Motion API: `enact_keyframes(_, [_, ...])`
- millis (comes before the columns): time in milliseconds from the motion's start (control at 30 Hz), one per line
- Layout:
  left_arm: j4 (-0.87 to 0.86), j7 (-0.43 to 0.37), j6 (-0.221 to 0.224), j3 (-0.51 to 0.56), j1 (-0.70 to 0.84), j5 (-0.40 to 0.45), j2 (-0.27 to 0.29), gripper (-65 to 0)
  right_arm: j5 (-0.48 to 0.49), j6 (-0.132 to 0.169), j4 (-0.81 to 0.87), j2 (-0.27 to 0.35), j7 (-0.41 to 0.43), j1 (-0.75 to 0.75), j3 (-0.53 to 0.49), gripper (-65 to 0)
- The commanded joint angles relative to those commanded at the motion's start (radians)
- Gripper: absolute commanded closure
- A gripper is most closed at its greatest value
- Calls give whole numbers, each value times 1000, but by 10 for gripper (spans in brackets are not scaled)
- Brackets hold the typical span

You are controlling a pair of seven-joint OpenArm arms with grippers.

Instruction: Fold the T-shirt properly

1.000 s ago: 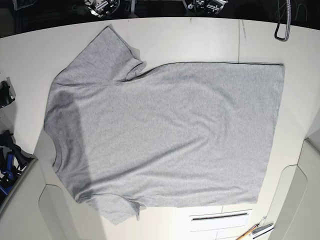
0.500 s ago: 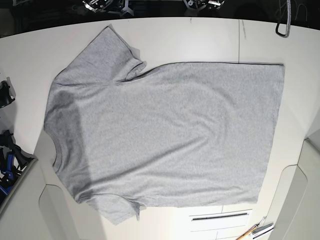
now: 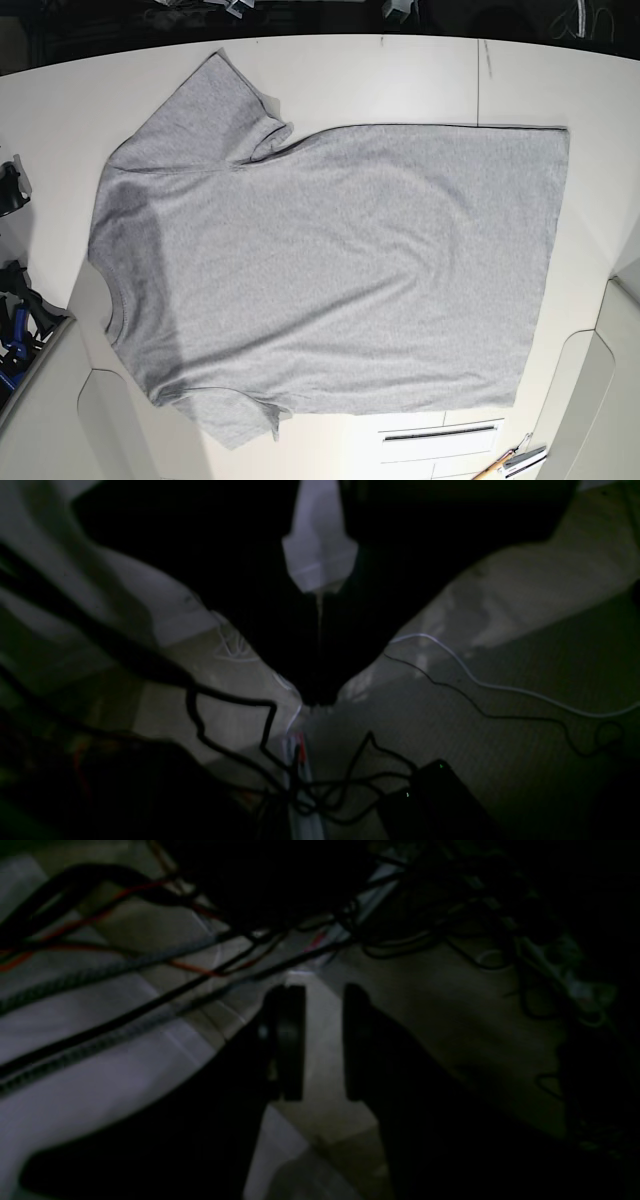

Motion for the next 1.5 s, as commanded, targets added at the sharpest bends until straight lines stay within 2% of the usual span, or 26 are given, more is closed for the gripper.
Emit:
enact_keyframes(133, [117,11,0,-22,77,-6,-19,-37,0,0,139,58,0,-80,0,-121])
enact_keyframes(233, [201,68,-1,-77,132,-9,-19,-37,19,1,255,104,-1,-148,0,-121])
enact_keyframes(300, [260,104,-5,-117,166,-44,-19,-37,46,1,337,138,-23,-196,0,-121])
enact_keyframes(433, [375,112,-103,-209,232,-77,-19,-37,92,1,504,206,-99,-285,0,-121])
enact_keyframes(533, [452,121,-138,-266,280,-122,-19,-37,124,1,619,258,-128,-339,0,-121])
enact_keyframes(833, [682,153,-143,-365,423,-155,-19,-37,175,0,919,388,-156,-467,42,-121])
enact_keyframes(1067, [811,194,-143,-388,483,-155,-19,-37,404,0,1100,401,-432,-484,177,-121])
enact_keyframes(1500, [1006,370,-143,-388,505,-155,-19,-37,724,16,1277,401,-582,-482,459,-121])
